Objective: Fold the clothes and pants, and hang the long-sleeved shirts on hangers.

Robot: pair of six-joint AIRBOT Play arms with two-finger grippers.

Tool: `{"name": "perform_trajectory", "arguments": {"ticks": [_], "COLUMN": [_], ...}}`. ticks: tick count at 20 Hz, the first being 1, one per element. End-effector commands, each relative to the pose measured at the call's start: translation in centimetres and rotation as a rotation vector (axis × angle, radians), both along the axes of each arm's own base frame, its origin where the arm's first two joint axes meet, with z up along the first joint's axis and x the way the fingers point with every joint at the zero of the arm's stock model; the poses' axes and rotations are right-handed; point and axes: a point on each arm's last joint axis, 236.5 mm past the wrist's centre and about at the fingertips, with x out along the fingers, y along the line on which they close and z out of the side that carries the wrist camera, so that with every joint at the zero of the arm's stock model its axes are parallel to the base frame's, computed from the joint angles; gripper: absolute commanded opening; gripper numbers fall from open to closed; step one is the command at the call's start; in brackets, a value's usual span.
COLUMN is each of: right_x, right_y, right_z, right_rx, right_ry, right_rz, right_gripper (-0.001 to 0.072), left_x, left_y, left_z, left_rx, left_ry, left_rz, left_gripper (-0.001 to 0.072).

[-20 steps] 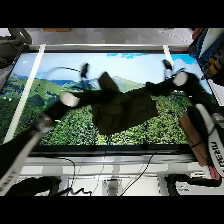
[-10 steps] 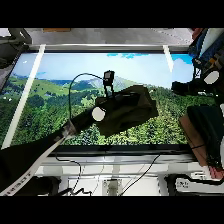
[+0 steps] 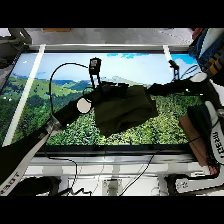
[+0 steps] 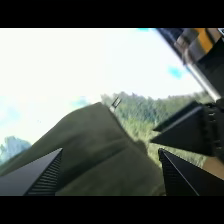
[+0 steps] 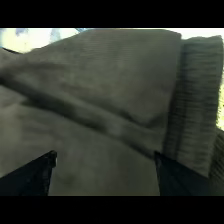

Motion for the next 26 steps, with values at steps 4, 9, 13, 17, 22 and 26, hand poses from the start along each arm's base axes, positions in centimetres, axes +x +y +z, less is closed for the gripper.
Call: {"name": "perform_trajectory", "arguments": {"ticks": [4,9,13,17,22,26], "right_x": [1.7,2.7,2.3,0.0,0.1,-0.9], "right_y": [-1.1,-5.3,-8.1,-8.2,-0.8,4.3], "right_z": [-5.3,-8.0,-9.7,-12.4,-9.0,-2.7], "right_rx": [-0.259,-0.295,-0.269,-0.073,0.502,0.788], "right_ry": [0.06,0.229,0.386,0.584,0.695,0.667], "right_rz": [-0.122,-0.181,-0.217,-0.234,-0.093,0.14], "right_gripper": [0.0596,0.0602,0.0602,0.0612,0.0608,0.0659], "left_x": [-1.3,-1.2,-1.1,-1.0,-0.9,-0.3], "left_y": [-0.2,-0.2,0.2,0.3,1.0,1.9], "left_z": [-2.6,-4.0,-4.3,-4.5,-5.4,-5.7], "left_rx": [0.057,0.107,0.158,0.178,0.268,0.348], "left_ry": [0.085,0.084,0.049,0.039,-0.008,-0.065], "left_rz": [-0.063,-0.076,-0.085,-0.088,-0.103,-0.109], "left_gripper": [0.0704,0.0704,0.0704,0.0695,0.0696,0.0696]}}
